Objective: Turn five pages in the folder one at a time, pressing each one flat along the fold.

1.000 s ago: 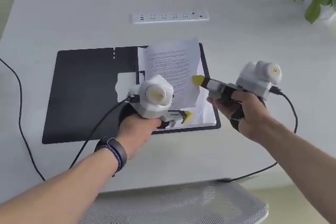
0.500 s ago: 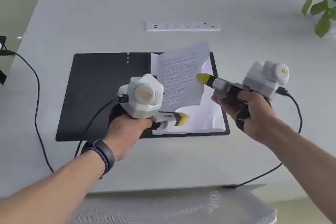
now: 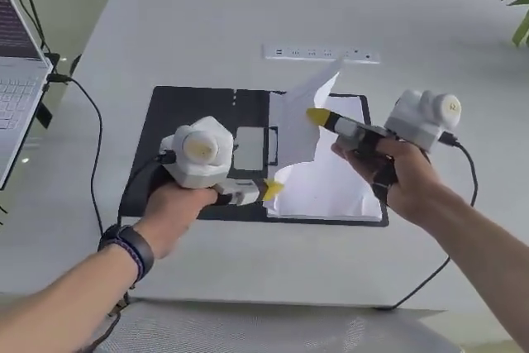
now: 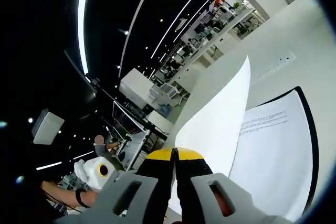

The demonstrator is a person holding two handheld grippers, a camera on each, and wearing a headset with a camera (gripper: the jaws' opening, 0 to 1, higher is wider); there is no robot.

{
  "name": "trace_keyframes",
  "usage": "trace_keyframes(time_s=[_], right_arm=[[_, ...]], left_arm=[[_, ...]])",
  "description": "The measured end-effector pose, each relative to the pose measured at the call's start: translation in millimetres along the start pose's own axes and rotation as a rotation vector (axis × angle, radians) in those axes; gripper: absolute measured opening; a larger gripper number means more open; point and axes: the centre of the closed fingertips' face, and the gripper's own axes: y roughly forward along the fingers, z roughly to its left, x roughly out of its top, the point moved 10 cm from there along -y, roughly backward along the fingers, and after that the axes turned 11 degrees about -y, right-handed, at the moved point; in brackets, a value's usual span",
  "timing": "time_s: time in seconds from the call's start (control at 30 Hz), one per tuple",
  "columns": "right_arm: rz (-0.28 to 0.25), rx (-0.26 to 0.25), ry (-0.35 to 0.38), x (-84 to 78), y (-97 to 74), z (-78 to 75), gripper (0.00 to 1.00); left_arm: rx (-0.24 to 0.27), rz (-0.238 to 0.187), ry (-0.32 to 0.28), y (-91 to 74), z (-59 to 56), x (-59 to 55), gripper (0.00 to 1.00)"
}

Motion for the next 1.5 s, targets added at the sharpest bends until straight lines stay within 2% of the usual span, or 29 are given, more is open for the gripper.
trace_keyframes(time_s=[0.23, 0.33, 0.53, 0.77, 1.03, 1.2, 1.37, 1.4, 1.5], right_arm=[[0.045, 0.074, -0.026, -3.7, 30.7, 18.3, 0.0], [0.084, 0.097, -0.044, -9.7, 44.7, 24.8, 0.0], [0.127, 0.122, -0.036, -21.6, 66.5, 31.7, 0.0], [0.183, 0.14, -0.029, -37.6, 90.5, 38.2, 0.0], [0.231, 0.143, -0.016, -53.1, 111.3, 39.7, 0.0], [0.267, 0.143, 0.003, -63.5, 126.7, 35.2, 0.0], [0.31, 0.144, 0.01, -74.2, 134.4, 36.9, 0.0], [0.321, 0.145, 0.016, -75.6, 138.1, 27.6, 0.0], [0.345, 0.146, 0.02, -81.3, 143.7, 23.5, 0.0]], left_arm=[[0.024, -0.029, -0.023, -24.2, 12.9, -4.6, 0.7], [0.034, -0.037, -0.031, -35.3, 15.9, -7.5, 0.71], [0.065, -0.048, -0.057, -57.8, 23.6, -15.8, 0.71], [0.093, -0.064, -0.08, -75.5, 30.8, -22.0, 0.73], [0.111, -0.084, -0.106, -88.6, 37.7, -26.3, 0.73], [0.121, -0.085, -0.117, -94.8, 41.8, -30.6, 0.73], [0.127, -0.086, -0.138, -97.5, 46.3, -35.5, 0.74], [0.128, -0.083, -0.136, -97.3, 46.8, -36.7, 0.74], [0.13, -0.08, -0.141, -98.5, 47.1, -38.6, 0.74]])
